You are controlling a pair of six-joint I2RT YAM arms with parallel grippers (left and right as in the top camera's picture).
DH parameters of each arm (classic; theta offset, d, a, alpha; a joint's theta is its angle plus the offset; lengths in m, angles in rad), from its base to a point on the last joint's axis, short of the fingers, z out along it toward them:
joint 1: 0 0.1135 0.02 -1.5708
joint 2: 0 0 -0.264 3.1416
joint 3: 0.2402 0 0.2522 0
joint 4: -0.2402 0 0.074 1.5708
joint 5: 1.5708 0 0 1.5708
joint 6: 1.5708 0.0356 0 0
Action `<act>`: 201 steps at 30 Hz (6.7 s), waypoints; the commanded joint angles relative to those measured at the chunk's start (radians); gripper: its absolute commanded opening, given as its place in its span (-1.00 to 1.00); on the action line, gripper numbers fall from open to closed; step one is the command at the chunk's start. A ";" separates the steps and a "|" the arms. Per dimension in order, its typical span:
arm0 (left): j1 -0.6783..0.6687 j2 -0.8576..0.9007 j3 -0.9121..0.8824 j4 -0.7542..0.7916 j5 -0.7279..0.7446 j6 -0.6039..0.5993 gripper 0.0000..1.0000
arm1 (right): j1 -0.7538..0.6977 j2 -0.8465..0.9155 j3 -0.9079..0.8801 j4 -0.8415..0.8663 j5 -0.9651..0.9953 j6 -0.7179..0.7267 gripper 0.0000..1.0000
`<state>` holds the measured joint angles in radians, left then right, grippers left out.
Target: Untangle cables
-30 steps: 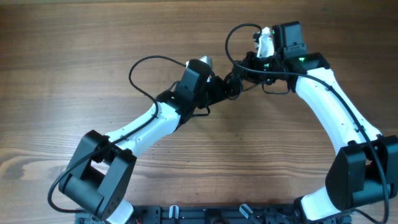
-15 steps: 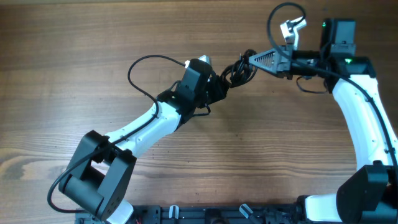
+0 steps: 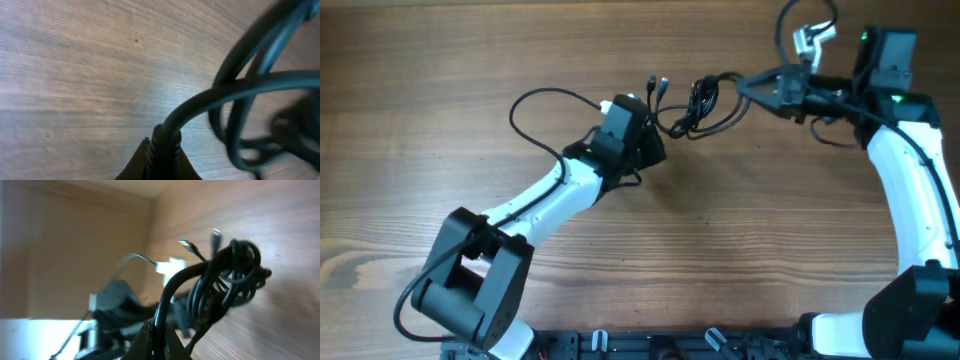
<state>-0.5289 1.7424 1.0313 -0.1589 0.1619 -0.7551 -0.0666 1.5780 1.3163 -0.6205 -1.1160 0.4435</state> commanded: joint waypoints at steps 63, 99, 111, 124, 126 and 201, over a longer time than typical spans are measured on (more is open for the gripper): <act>-0.060 0.025 -0.012 0.231 0.292 0.249 0.22 | 0.090 -0.046 0.019 -0.074 0.192 -0.077 -0.91; -0.102 0.081 -0.012 0.365 0.045 0.088 0.29 | 0.090 -0.046 0.019 -0.089 0.203 -0.080 -0.91; -0.114 0.081 -0.012 0.366 0.045 0.088 0.29 | 0.090 -0.046 0.019 -0.088 0.203 -0.080 -0.91; -0.137 0.081 -0.012 0.422 -0.007 0.088 0.19 | 0.090 -0.046 0.019 -0.112 0.163 -0.069 -0.91; -0.137 0.081 -0.012 0.421 -0.016 0.088 0.15 | 0.090 -0.046 0.019 -0.111 0.104 -0.071 -0.91; 0.198 -0.288 -0.012 -0.106 0.171 0.250 -0.79 | 0.329 -0.024 0.018 -0.108 0.527 -0.047 -0.81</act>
<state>-0.3370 1.4658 1.0241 -0.2554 0.3164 -0.5091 0.2630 1.5650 1.3163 -0.7460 -0.5617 0.3801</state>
